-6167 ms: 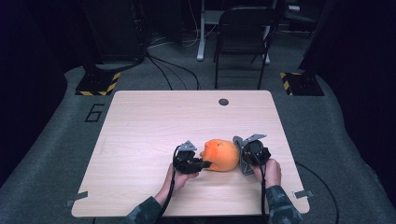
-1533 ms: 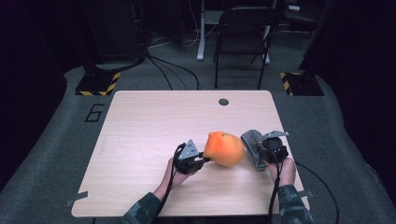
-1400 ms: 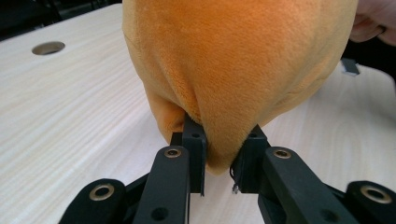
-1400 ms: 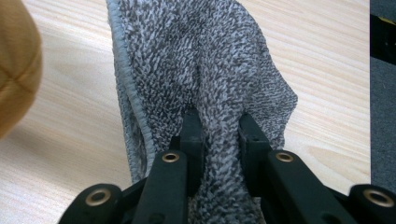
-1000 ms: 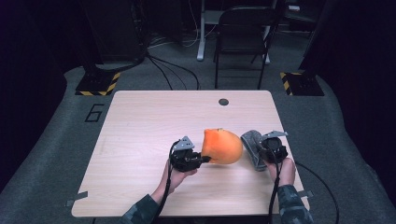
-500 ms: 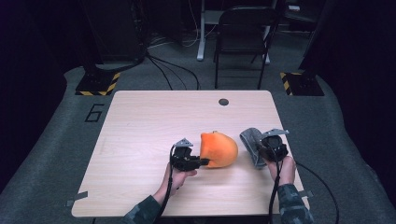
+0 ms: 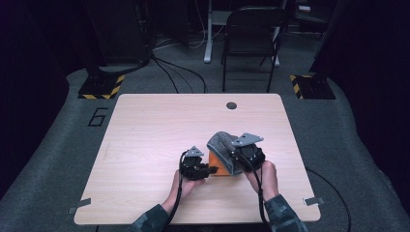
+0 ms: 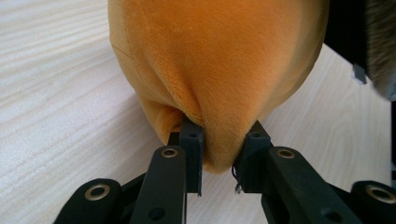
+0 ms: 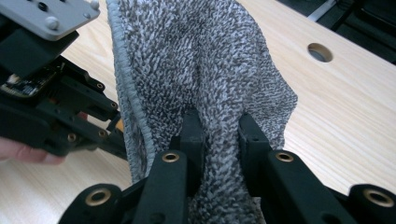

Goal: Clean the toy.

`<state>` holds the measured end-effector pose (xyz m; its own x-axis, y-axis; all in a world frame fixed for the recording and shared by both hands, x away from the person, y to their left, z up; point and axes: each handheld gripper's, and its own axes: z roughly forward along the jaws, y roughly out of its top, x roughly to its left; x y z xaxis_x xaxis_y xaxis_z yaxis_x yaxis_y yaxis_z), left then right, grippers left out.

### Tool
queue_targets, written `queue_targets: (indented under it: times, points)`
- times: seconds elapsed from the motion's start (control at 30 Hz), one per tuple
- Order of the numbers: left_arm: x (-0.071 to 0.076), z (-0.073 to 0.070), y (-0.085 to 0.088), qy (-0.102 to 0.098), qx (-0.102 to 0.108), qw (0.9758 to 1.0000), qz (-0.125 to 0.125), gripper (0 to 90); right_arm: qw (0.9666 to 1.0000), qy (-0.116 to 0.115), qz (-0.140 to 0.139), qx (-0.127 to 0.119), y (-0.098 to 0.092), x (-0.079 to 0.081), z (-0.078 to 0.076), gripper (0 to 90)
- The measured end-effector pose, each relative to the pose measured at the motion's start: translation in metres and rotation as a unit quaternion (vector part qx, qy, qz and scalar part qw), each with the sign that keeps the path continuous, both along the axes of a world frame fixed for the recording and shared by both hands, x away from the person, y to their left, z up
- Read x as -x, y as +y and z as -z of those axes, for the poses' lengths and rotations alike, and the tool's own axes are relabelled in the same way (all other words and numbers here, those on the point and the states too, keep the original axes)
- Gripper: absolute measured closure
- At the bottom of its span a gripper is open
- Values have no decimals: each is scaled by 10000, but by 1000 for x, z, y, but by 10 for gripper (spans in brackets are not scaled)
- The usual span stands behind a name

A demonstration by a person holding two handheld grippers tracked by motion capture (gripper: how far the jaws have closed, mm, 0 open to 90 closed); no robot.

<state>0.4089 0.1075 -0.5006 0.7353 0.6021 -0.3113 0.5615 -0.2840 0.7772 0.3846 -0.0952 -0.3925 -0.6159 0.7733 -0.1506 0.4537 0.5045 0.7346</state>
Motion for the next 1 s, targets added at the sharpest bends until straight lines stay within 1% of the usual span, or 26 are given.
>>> queue_targets:
  times: [0.03,0.07,0.1,0.13,0.17,0.2,0.23,0.3,0.33,0.37,0.4,0.57,0.6,0.63,0.67,0.7,0.73,0.77,0.83,0.9,0.93,1.0]
  points:
    - [1,-1,-1,-47,-95,9999,16,757,9999,70,39,61,3,-1,4,764]
    - [2,0,-2,-83,-154,9998,26,758,9998,77,61,149,6,-3,10,764]
    - [2,1,-3,-98,-166,9998,27,757,9996,4,83,258,7,-4,14,765]
    - [1,1,-3,-136,-186,9997,44,758,9994,-38,130,309,7,-5,18,764]
    - [1,2,-3,-159,-167,9997,23,758,9994,-19,138,307,6,-6,20,765]
    - [1,2,-3,-127,-131,9998,25,758,9995,-17,147,274,3,-7,20,765]
    - [1,1,-3,-135,-133,9998,25,758,9994,-26,176,307,1,-8,20,765]
    - [1,2,-4,-148,-123,9998,14,758,9995,-24,216,240,-3,-10,22,765]
    - [1,2,-3,-164,-145,9997,55,758,9993,-24,258,258,-5,-10,23,765]
    - [0,2,-3,-154,-123,9998,71,758,9991,-33,288,300,-8,-11,24,764]
    - [0,2,-3,-164,-128,9998,69,757,9991,-13,324,291,-11,-13,25,764]
    - [0,2,-3,-158,-105,9998,93,757,9973,189,665,261,-33,-21,35,764]
    - [-1,2,-3,-157,-106,9998,100,757,9963,265,770,287,-38,-23,37,764]
    - [-1,2,-3,-161,-101,9998,103,757,9955,291,854,277,-42,-26,41,764]
    - [-1,2,-3,-167,-104,9998,102,757,9941,405,958,319,-46,-29,45,764]
    - [-1,2,-3,-168,-101,9998,106,757,9935,429,1003,330,-51,-32,50,764]
    - [-1,2,-3,-176,-117,9997,109,757,9924,507,1059,361,-54,-35,56,764]
    - [0,2,-3,-185,-126,9997,106,756,9916,592,1084,393,-58,-39,61,764]
    - [0,2,-4,-204,-139,9996,116,756,9888,783,1178,478,-63,-44,73,763]
    - [0,1,-3,-246,-188,9994,164,756,9863,968,1211,560,-67,-48,82,762]
    - [0,1,-3,-235,-165,9995,158,756,9858,1005,1222,557,-68,-50,84,762]
    - [0,2,-4,-206,-138,9996,120,756,9860,973,1247,534,-71,-49,80,761]
